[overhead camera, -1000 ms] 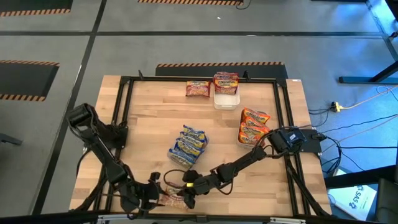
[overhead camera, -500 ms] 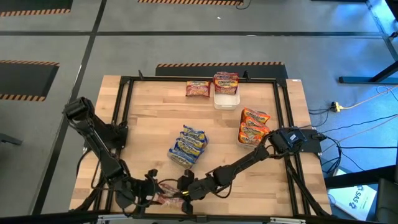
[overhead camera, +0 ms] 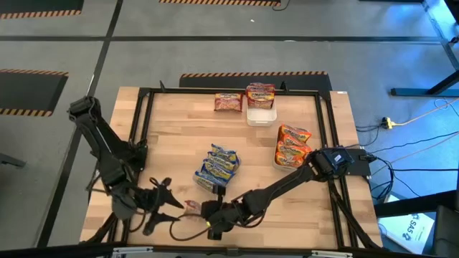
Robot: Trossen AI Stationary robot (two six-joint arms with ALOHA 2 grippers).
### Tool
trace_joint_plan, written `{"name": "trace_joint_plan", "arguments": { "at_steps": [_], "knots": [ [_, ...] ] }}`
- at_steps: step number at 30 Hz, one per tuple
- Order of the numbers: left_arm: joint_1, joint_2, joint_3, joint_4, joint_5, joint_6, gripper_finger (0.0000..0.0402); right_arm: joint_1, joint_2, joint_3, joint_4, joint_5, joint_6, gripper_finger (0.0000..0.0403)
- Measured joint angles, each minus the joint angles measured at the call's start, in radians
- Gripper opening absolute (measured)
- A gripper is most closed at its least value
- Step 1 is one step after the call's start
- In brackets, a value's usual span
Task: Sort Maruchan noodles
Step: Put the bottom red noodle pack into the white bin
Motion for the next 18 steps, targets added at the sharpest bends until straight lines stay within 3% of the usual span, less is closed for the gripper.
{"name": "trace_joint_plan", "arguments": {
  "at_steps": [7,12,18],
  "knots": [
    [0.0,-0.127,0.0,-0.108,-0.127,0.007,0.0196,-0.004,-0.003,0.131,-0.251,0.038,-0.044,0.0018],
    [0.0,-0.193,0.0,-0.199,-0.167,0.007,0.0196,-0.031,-0.056,0.134,-0.369,0.015,-0.043,0.0018],
    [0.001,-0.226,0.0,-0.276,-0.217,0.002,0.0196,-0.067,-0.156,0.135,-0.511,0.106,-0.074,0.0019]
  ]
}}
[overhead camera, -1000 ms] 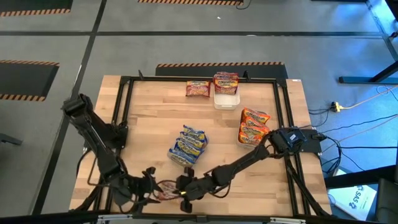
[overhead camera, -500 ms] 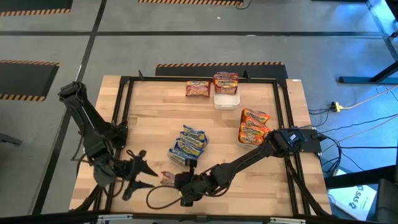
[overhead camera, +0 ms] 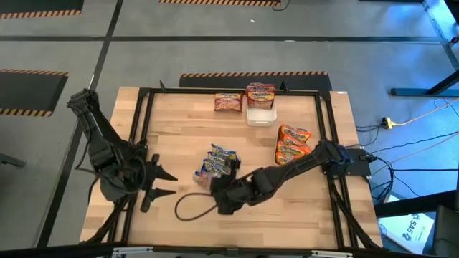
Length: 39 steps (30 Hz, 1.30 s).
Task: Sort Maruchan noodles
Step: Put the bottom red noodle pack into the white bin
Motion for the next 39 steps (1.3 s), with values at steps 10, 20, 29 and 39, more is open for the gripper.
{"name": "trace_joint_plan", "arguments": {
  "at_steps": [10,20,29,39],
  "knots": [
    [0.09,-0.008,0.0,-0.164,-0.033,-0.002,0.0196,-0.116,-0.076,-0.08,-0.156,0.069,-0.056,0.0019],
    [0.299,-0.008,0.0,-0.331,-0.005,0.105,0.0196,-0.344,-0.444,-0.601,0.134,0.015,-0.245,0.0019],
    [0.505,-0.008,0.0,-0.317,0.04,0.328,0.0196,-0.689,-0.791,-1.107,0.544,-0.09,-0.574,0.0019],
    [0.657,-0.007,0.0,-0.207,0.139,0.521,0.0196,-1.015,-0.755,-1.247,0.791,-0.381,-0.894,0.0019]
  ]
}}
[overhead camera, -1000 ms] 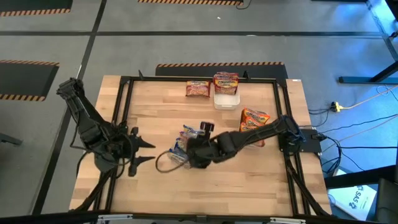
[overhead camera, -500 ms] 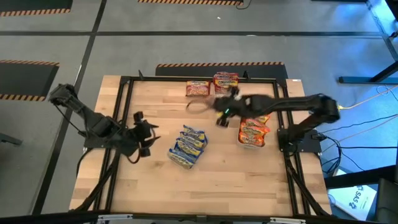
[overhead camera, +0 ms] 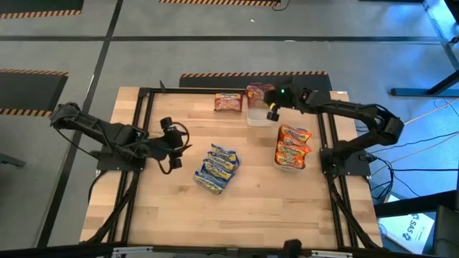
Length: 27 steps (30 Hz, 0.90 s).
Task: Sort Maruchan noodles
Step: Put the bottom red noodle pack into the white bin
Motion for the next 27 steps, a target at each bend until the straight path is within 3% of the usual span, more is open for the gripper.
{"name": "trace_joint_plan", "arguments": {
  "at_steps": [5,8,17,27],
  "knots": [
    [0.061,0.0,0.0,0.072,0.006,0.09,0.0196,-0.068,0.057,0.001,0.086,-0.184,-0.068,0.0019],
    [0.096,0.0,0.0,0.099,0.035,0.119,0.0196,-0.072,0.084,0.001,0.092,-0.223,-0.105,0.0019],
    [0.166,0.0,0.0,0.138,0.134,0.132,0.0196,-0.07,0.112,0.001,0.033,-0.172,-0.179,0.0019],
    [0.167,0.0,0.0,0.141,0.138,0.107,0.0196,-0.044,0.08,0.002,-0.024,-0.096,-0.2,0.0019]
  ]
}}
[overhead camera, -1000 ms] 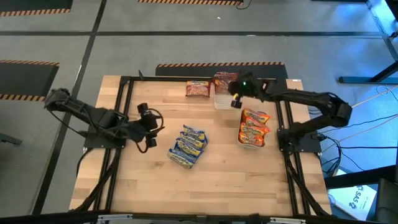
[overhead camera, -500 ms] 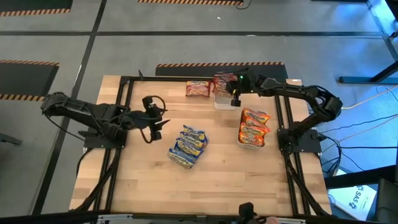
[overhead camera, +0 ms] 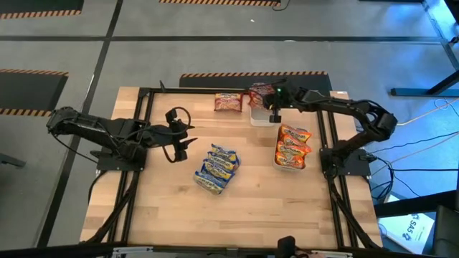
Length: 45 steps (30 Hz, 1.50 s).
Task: Sort Maruchan noodles
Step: Put the bottom red noodle pack into the white bin
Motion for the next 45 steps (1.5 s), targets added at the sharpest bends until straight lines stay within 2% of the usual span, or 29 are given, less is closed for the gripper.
{"name": "trace_joint_plan", "arguments": {
  "at_steps": [10,23,28,31,34,39,45],
  "knots": [
    [0.0,0.0,0.0,0.0,0.0,0.024,0.0196,0.0,-0.032,0.035,-0.104,0.003,-0.044,0.0019],
    [0.0,0.0,0.0,0.0,-0.006,0.031,0.0196,0.001,0.107,0.037,-0.094,-0.001,-0.023,0.0019],
    [0.0,0.0,0.0,0.0,-0.006,0.027,0.0196,0.002,0.144,0.037,-0.021,0.094,0.054,0.0019],
    [0.0,0.0,0.0,0.0,-0.006,0.027,0.0196,0.002,0.145,0.037,-0.011,0.096,0.074,0.0026],
    [0.0,0.0,0.0,0.02,-0.01,0.026,0.0196,0.002,0.145,0.038,-0.011,0.094,0.09,0.0054],
    [0.0,0.0,0.0,0.068,-0.014,0.019,0.0196,0.001,0.143,0.038,-0.011,0.113,0.147,0.0133],
    [0.034,0.0,-0.011,0.074,-0.013,0.05,0.0196,0.013,0.099,0.07,-0.072,0.226,0.158,0.0232]
  ]
}}
